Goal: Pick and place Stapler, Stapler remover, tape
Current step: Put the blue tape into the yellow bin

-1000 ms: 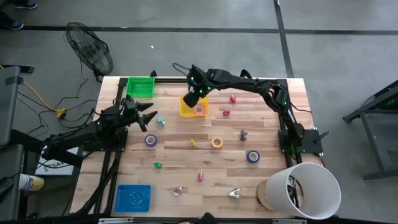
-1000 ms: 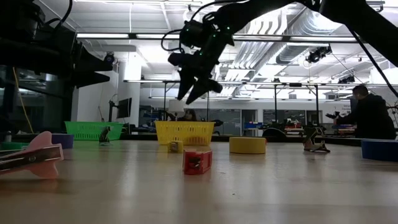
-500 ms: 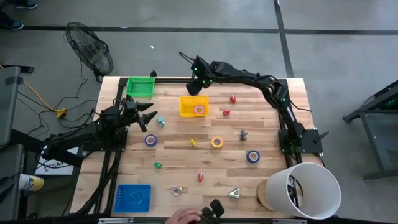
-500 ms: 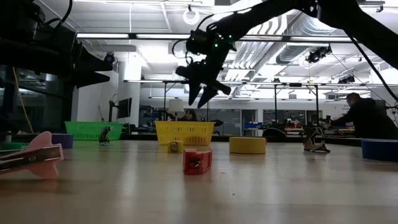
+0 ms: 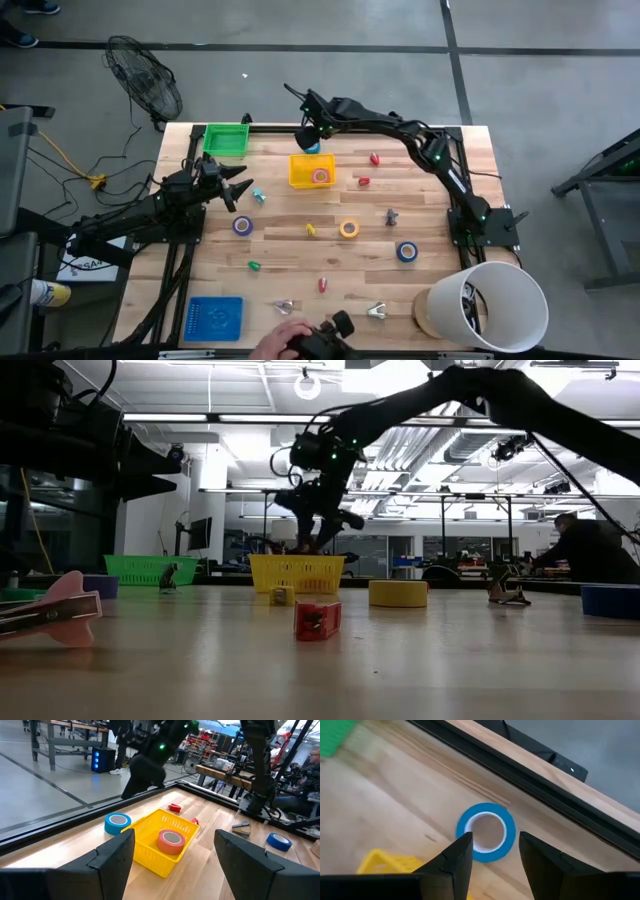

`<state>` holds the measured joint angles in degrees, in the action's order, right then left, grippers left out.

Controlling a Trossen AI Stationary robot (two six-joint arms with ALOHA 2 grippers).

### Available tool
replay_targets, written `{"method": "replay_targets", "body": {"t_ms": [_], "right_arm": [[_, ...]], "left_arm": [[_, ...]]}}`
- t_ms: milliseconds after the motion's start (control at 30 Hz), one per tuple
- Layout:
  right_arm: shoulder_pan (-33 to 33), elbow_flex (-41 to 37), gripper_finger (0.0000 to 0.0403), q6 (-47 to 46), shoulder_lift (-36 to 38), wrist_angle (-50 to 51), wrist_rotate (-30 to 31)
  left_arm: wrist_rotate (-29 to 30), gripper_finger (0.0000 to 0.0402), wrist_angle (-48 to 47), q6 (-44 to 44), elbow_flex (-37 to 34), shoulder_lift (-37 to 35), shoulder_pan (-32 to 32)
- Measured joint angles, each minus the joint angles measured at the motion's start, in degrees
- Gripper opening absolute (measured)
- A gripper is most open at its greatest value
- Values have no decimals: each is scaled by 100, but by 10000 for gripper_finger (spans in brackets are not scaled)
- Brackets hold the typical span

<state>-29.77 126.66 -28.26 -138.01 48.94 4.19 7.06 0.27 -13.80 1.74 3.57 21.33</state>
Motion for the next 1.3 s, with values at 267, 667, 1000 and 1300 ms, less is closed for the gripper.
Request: {"method": "replay_targets", "body": {"t_ms": [267,667,1000,1300], "right_arm": [[-77,38,152,-28,-254,8,-25],[-124,38,152,-45,-577,-7,-438],[-166,38,134,-179,-611,-74,-622],[-228,115,74,-191,-603,-30,-669]], "left_arm": [[-4,269,0,0,1,0,0],[-1,269,0,0,0,0,-1],[-1,269,0,0,2,0,1],[1,269,0,0,2,0,-1]]}}
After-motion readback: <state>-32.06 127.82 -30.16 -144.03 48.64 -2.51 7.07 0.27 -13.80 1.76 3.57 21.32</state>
